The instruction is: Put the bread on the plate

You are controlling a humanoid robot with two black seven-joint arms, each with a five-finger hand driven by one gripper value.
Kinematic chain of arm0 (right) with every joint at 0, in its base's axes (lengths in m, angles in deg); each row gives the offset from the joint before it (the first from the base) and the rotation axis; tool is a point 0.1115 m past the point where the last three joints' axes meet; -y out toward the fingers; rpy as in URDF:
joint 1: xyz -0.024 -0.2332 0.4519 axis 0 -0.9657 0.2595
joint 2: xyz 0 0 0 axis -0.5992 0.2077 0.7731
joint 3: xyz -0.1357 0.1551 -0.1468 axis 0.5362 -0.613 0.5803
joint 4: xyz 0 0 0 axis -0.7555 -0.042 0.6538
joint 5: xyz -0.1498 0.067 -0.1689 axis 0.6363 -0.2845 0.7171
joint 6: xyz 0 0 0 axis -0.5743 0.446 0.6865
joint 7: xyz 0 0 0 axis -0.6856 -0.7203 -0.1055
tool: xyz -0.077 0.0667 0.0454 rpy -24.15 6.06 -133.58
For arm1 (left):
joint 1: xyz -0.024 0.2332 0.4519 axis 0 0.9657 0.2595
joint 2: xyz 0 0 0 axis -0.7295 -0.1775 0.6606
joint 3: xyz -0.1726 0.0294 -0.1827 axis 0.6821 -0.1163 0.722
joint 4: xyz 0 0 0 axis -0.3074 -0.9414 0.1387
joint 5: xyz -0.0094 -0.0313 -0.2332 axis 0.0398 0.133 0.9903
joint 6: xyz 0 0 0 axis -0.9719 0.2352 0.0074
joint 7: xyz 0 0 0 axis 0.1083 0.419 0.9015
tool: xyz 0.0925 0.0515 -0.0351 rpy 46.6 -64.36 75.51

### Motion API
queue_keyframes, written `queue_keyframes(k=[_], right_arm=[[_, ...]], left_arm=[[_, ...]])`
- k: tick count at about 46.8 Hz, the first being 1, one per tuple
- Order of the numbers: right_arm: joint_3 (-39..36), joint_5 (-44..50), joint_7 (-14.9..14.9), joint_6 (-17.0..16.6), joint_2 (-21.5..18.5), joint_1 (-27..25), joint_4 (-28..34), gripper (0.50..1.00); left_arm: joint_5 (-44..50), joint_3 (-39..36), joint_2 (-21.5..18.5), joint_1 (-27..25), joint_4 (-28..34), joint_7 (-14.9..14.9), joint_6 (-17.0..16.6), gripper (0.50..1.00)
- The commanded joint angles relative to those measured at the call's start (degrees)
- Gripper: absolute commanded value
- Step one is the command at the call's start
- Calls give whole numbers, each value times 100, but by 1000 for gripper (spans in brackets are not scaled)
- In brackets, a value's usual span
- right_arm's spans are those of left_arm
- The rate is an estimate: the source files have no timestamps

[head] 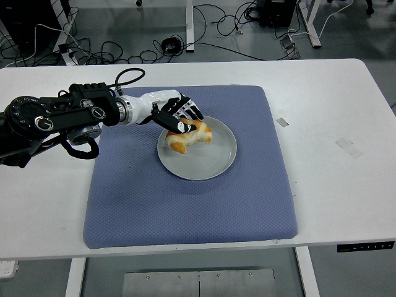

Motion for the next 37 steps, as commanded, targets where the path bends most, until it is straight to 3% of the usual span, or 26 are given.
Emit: queue_keyframes(k=[1, 37], right_arm=[[0, -1, 0, 0, 0, 0, 0, 1000], [0, -1, 0, 0, 0, 0, 0, 1000]], left_arm=[[0, -1, 10, 32, 2, 2, 1, 590], [9, 7, 1, 146, 2, 2, -43, 652]])
